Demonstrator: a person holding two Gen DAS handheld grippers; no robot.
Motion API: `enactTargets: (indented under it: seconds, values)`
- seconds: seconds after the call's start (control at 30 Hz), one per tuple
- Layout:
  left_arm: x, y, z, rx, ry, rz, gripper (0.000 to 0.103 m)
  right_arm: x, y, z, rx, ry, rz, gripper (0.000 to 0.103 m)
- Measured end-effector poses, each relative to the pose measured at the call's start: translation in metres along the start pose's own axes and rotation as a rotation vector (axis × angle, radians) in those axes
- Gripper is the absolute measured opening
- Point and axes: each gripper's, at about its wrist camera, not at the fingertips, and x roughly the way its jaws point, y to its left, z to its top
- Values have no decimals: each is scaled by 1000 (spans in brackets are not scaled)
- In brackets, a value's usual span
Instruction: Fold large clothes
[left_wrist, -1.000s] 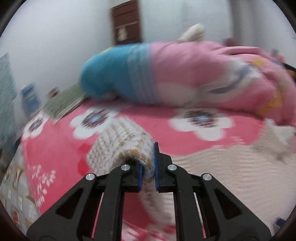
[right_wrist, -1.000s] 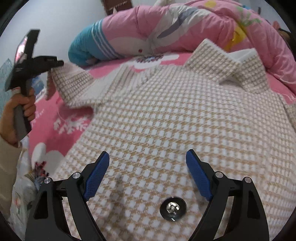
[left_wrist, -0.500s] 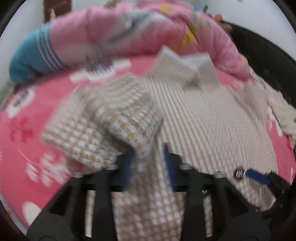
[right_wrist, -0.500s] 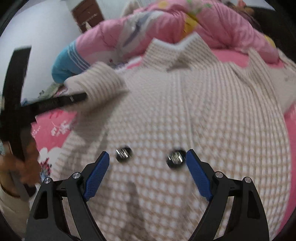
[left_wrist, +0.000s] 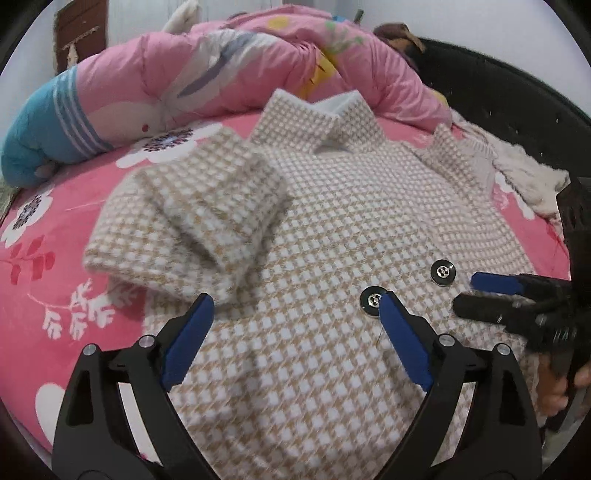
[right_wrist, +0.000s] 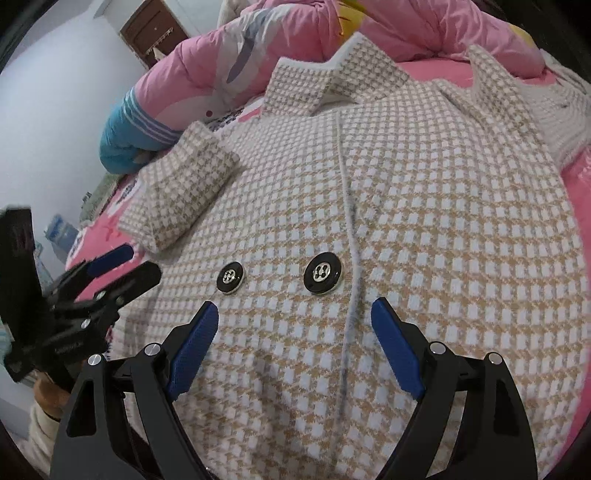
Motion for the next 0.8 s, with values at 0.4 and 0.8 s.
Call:
enactTargets:
  seconds: [0.4, 0.8]
  values:
    - [10, 82, -6, -245, -15, 167, 87, -29, 67, 49, -89, -7, 147, 83]
    - [39, 131, -31, -451, 30, 193, 87, 98, 182, 109, -291, 95, 128, 83]
